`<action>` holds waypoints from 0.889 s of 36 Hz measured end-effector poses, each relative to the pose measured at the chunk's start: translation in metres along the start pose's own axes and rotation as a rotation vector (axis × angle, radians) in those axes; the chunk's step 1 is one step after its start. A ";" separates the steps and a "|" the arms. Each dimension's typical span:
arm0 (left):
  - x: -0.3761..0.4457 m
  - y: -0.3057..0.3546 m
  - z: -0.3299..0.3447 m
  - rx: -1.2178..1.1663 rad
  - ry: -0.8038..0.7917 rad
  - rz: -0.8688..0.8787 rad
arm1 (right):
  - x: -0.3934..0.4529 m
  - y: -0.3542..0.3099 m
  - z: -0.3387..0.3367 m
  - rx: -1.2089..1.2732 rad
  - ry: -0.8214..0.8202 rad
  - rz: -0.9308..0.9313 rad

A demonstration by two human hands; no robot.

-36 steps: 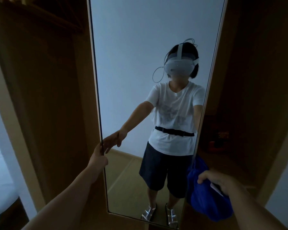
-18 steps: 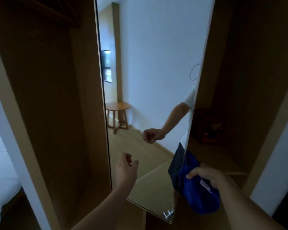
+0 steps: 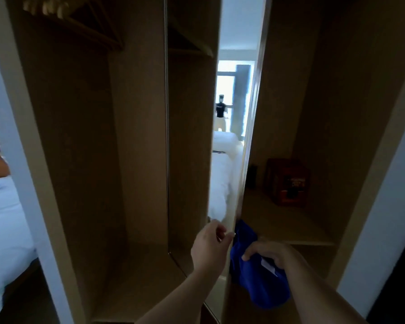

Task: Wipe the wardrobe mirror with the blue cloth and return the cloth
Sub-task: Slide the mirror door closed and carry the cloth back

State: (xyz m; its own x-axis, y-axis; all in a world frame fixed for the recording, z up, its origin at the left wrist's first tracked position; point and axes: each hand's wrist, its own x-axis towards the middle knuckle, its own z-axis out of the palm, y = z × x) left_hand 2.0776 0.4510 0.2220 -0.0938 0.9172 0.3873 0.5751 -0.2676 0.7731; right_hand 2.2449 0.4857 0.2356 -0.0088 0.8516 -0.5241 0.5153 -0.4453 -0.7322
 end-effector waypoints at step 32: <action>0.005 -0.021 -0.074 0.513 0.118 -0.029 | -0.022 -0.045 0.114 -0.170 0.233 -0.422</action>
State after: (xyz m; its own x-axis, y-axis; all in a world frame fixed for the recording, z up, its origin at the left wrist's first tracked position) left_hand 2.0047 0.4395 0.2446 -0.1891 0.8748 0.4461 0.8920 -0.0369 0.4505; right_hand 2.1241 0.4558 0.2308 -0.0646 0.9952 -0.0733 0.6405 -0.0150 -0.7678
